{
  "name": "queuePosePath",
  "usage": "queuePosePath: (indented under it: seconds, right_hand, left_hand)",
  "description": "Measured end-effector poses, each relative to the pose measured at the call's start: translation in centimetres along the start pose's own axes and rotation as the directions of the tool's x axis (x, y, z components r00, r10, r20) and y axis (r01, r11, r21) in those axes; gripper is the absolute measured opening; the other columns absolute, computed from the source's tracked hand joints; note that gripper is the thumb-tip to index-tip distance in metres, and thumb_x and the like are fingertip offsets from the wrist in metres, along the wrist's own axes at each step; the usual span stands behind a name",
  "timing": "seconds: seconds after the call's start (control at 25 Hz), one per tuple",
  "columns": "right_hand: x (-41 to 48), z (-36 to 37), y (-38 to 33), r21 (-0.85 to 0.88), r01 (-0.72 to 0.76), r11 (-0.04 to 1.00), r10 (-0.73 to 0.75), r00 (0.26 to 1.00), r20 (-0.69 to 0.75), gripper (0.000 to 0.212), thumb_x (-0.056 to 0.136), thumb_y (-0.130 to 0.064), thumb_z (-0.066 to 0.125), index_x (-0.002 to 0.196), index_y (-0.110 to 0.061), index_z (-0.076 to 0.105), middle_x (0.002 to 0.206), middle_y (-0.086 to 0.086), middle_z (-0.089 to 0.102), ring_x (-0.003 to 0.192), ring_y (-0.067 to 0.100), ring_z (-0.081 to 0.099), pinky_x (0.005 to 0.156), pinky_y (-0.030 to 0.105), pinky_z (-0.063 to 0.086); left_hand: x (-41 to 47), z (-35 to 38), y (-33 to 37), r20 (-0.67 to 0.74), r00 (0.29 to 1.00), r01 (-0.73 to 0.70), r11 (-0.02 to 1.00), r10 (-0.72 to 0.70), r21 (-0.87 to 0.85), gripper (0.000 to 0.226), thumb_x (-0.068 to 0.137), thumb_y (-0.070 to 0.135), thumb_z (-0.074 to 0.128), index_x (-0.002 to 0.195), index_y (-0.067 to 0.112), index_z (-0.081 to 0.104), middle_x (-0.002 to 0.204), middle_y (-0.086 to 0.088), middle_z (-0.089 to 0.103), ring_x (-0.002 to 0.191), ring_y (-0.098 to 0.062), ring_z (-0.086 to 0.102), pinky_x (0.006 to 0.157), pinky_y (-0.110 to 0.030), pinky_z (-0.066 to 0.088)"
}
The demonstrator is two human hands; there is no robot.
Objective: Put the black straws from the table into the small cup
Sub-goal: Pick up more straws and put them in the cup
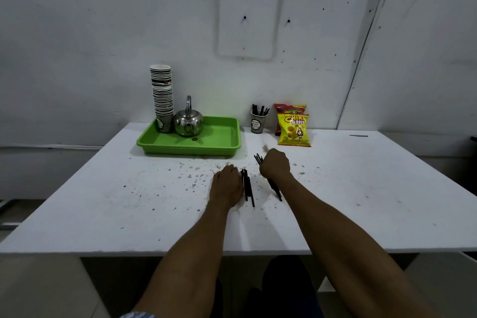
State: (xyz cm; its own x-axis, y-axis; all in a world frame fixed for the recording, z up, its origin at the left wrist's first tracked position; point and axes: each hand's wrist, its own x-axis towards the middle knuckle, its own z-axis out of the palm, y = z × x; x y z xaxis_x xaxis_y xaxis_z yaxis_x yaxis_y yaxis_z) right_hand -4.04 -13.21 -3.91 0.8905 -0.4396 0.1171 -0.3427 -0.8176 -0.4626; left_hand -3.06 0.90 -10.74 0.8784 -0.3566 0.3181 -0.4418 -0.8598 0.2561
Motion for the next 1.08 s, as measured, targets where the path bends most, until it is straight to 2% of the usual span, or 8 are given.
queuePosePath:
  seconds: [0.16, 0.24, 0.32, 0.44, 0.64, 0.84, 1.0, 1.08]
  right_hand:
    - [1.7, -0.8, 0.3, 0.269, -0.032, 0.963, 0.053, 0.996, -0.071, 0.022, 0.075, -0.002, 0.068, 0.095, 0.003, 0.071, 0.100, 0.020, 0.073, 0.098, 0.035, 0.069, 0.079, 0.036, 0.057]
    - [1.9, -0.8, 0.2, 0.430, 0.091, 0.898, 0.004, 0.977, -0.213, 0.017, 0.080, -0.006, 0.067, 0.094, -0.001, 0.075, 0.093, 0.017, 0.076, 0.091, 0.033, 0.071, 0.078, 0.037, 0.057]
    - [1.2, -0.2, 0.7, 0.520, 0.220, 0.825, -0.003, 0.923, -0.385, 0.013, 0.085, -0.009, 0.065, 0.094, -0.006, 0.074, 0.091, 0.012, 0.077, 0.086, 0.026, 0.071, 0.072, 0.025, 0.049]
    - [0.1, 2.1, 2.6, 0.513, 0.316, 0.798, -0.047, 0.882, -0.470, 0.014, 0.086, -0.007, 0.066, 0.098, -0.007, 0.072, 0.092, 0.008, 0.077, 0.085, 0.021, 0.071, 0.067, 0.017, 0.039]
    - [1.1, 2.5, 3.8, 0.507, 0.347, 0.789, -0.047, 0.857, -0.514, 0.015, 0.085, -0.006, 0.067, 0.100, -0.007, 0.071, 0.093, 0.008, 0.077, 0.085, 0.022, 0.072, 0.071, 0.026, 0.049]
    - [3.2, 2.3, 4.4, 0.443, 0.315, 0.840, -0.106, 0.895, -0.434, 0.017, 0.086, -0.003, 0.065, 0.101, -0.003, 0.071, 0.101, 0.012, 0.076, 0.097, 0.025, 0.071, 0.075, 0.015, 0.039]
    - [7.2, 0.4, 3.0, 0.506, 0.269, 0.820, -0.028, 0.901, -0.433, 0.014, 0.085, -0.004, 0.066, 0.098, 0.000, 0.070, 0.101, 0.015, 0.075, 0.096, 0.027, 0.071, 0.081, 0.028, 0.049]
    - [9.8, -0.4, 2.2, 0.524, 0.280, 0.805, -0.021, 0.895, -0.447, 0.015, 0.084, -0.001, 0.066, 0.098, 0.001, 0.070, 0.100, 0.016, 0.074, 0.094, 0.028, 0.070, 0.076, 0.025, 0.048]
  left_hand:
    - [0.5, 0.3, 0.2, 0.014, 1.000, -0.011, 1.000, 0.011, -0.005, 0.038, 0.102, 0.017, 0.034, 0.134, 0.003, 0.047, 0.152, -0.013, 0.040, 0.146, -0.027, 0.031, 0.117, -0.042, 0.031]
    - [0.9, 0.4, 0.8, -0.006, 1.000, 0.000, 0.998, 0.000, -0.059, 0.043, 0.103, 0.018, 0.034, 0.142, 0.003, 0.041, 0.158, -0.014, 0.032, 0.150, -0.026, 0.024, 0.121, -0.042, 0.025]
    - [1.6, 0.7, 1.7, -0.047, 0.999, -0.005, 0.994, 0.000, -0.109, 0.045, 0.104, 0.018, 0.032, 0.147, 0.004, 0.037, 0.160, -0.013, 0.029, 0.152, -0.024, 0.021, 0.122, -0.042, 0.023]
    - [2.7, 1.2, 2.6, -0.079, 0.997, -0.022, 0.989, 0.010, -0.145, 0.045, 0.105, 0.019, 0.032, 0.147, 0.003, 0.037, 0.160, -0.013, 0.031, 0.151, -0.024, 0.022, 0.120, -0.041, 0.023]
    - [3.9, 2.4, 2.8, -0.067, 0.998, -0.028, 0.991, 0.019, -0.134, 0.046, 0.105, 0.019, 0.032, 0.147, 0.003, 0.037, 0.159, -0.014, 0.032, 0.151, -0.025, 0.023, 0.118, -0.042, 0.027]
    - [5.5, 2.7, 3.3, -0.041, 0.995, -0.092, 0.987, 0.087, -0.130, 0.048, 0.104, 0.018, 0.032, 0.150, 0.003, 0.032, 0.161, -0.014, 0.029, 0.153, -0.023, 0.019, 0.121, -0.042, 0.027]
    - [9.2, 1.5, 3.6, -0.062, 0.992, -0.122, 0.973, 0.112, -0.194, 0.054, 0.101, 0.013, 0.038, 0.152, 0.000, 0.026, 0.162, -0.016, 0.025, 0.153, -0.024, 0.017, 0.123, -0.040, 0.024]
    - [11.8, 0.8, 3.6, -0.091, 0.991, -0.118, 0.961, 0.098, -0.251, 0.055, 0.098, 0.010, 0.045, 0.150, -0.003, 0.029, 0.159, -0.019, 0.030, 0.151, -0.027, 0.022, 0.122, -0.042, 0.027]
